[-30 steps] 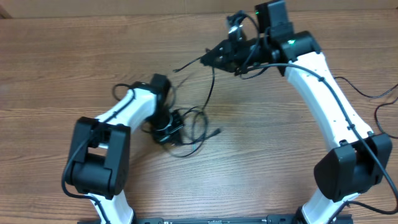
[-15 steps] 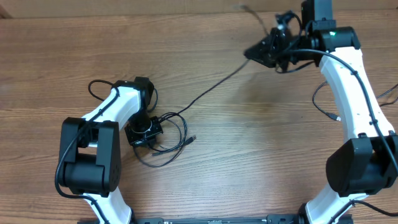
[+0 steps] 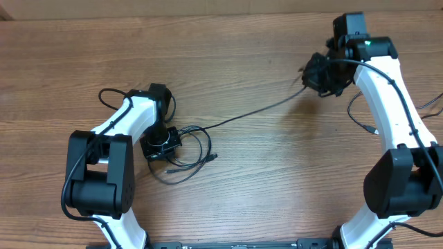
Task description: Untangle cables
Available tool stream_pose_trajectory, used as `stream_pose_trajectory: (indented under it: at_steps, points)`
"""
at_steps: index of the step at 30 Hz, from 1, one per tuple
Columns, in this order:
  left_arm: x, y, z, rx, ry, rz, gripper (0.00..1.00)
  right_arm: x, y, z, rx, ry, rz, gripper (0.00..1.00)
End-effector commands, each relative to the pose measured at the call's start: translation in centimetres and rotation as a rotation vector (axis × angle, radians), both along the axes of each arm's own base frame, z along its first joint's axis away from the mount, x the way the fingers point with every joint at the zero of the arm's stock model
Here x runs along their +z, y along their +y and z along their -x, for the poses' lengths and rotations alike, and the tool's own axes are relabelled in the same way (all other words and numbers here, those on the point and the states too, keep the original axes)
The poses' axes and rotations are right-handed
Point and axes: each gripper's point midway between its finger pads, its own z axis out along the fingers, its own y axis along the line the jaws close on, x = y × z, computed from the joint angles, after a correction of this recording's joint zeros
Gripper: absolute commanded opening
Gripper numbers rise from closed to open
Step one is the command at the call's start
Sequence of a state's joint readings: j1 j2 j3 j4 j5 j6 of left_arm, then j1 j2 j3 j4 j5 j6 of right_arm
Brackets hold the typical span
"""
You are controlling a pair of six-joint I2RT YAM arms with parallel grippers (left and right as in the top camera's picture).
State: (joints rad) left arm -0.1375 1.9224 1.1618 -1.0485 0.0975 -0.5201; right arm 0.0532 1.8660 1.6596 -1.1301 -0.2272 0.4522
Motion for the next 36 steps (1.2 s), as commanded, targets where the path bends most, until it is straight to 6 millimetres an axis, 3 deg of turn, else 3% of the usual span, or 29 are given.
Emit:
stream_pose_trajectory:
  at_steps: [1, 4, 5, 8, 9, 13, 17, 21, 24, 27, 36]
  points:
    - [0.1, -1.7, -0.2, 0.006, -0.020, 0.087, 0.04, -1.3, 0.2, 0.7, 0.016, 0.017, 0.025, 0.11]
    - [0.1, -2.8, -0.4, -0.005, -0.033, 0.122, 0.04, -2.1, 1.4, 1.3, 0.043, 0.035, -0.003, 0.41]
    - [0.1, -3.3, -0.5, -0.015, -0.037, 0.132, 0.04, -2.4, 2.1, 1.6, 0.056, 0.043, -0.024, 0.57]
    - [0.1, -4.2, -0.5, -0.041, -0.048, 0.142, 0.04, -3.0, 3.7, 2.1, 0.092, 0.051, -0.058, 0.88]
    - [0.1, -4.5, -0.6, -0.053, -0.054, 0.143, 0.04, -3.1, 4.2, 2.2, 0.103, 0.050, -0.067, 0.94]
    - [0.0, -5.8, -0.4, -0.121, -0.065, 0.151, 0.04, -3.8, 6.4, 2.8, 0.172, 0.043, -0.093, 0.94]
    - [0.0, -6.5, -0.2, -0.164, -0.071, 0.156, 0.04, -4.1, 8.8, 4.1, 0.411, -0.003, -0.071, 0.76]
    - [0.0, -6.4, -0.3, -0.161, -0.072, 0.156, 0.04, -3.9, 12.3, 6.8, 0.714, -0.038, -0.086, 0.75]
    - [0.0, -6.4, -0.3, -0.160, -0.072, 0.156, 0.04, -4.2, 13.9, 8.7, 0.871, -0.041, -0.068, 0.66]
    - [0.0, -6.4, -0.2, -0.160, -0.070, 0.155, 0.04, -5.2, 15.1, 10.3, 1.013, -0.046, -0.022, 0.49]
    - [0.0, -6.5, -0.5, -0.136, -0.078, 0.152, 0.04, -10.0, 14.9, 12.8, 1.133, -0.011, 0.189, 0.58]
